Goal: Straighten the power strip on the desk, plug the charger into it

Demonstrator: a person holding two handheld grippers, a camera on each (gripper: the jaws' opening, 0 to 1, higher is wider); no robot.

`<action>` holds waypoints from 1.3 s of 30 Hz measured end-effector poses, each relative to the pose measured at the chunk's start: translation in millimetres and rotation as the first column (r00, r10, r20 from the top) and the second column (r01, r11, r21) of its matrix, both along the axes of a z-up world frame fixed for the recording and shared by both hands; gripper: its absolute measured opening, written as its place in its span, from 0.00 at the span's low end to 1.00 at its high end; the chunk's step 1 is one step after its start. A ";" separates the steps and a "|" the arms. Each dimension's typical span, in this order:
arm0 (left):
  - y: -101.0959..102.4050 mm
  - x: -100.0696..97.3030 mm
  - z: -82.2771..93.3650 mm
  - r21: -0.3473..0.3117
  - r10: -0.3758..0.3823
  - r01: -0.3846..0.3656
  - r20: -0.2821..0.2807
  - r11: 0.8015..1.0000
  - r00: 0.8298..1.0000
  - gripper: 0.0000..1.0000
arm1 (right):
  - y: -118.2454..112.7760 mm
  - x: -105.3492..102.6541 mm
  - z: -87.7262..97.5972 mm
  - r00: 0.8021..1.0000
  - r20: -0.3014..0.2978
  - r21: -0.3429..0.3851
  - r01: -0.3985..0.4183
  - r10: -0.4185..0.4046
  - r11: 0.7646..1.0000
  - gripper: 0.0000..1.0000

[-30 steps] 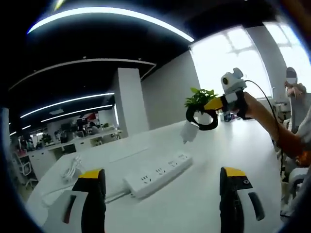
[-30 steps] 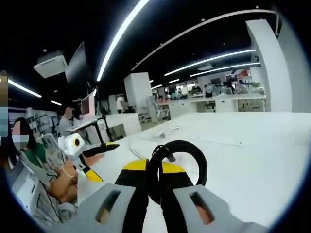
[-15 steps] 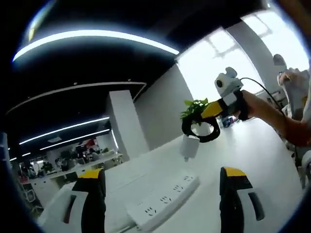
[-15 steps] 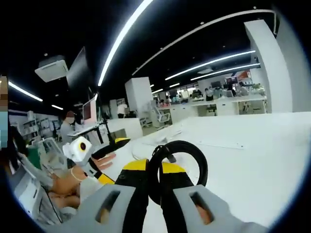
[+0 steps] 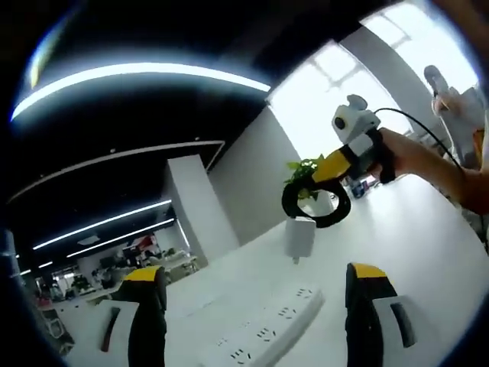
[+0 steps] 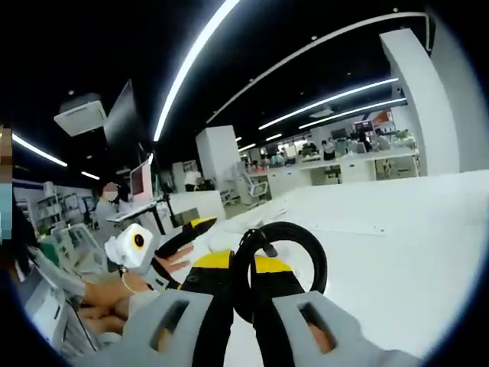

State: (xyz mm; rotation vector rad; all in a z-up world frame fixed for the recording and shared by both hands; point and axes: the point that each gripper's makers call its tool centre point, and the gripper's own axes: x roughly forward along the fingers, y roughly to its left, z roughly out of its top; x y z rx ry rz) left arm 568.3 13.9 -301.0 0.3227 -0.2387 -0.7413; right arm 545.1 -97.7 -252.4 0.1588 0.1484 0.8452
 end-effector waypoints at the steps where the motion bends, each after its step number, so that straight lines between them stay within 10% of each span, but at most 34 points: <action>1: -1.6 1.4 -0.5 -0.003 0.005 -0.005 0.002 1.000 1.000 0.99 | 0.4 0.5 0.4 1.000 0.000 0.002 0.001 -0.001 1.000 0.05; 39: -57.5 25.9 -0.6 -0.003 0.000 0.000 -0.006 1.000 1.000 0.99 | 17.0 -0.9 0.6 1.000 -0.001 0.001 -0.010 0.010 1.000 0.05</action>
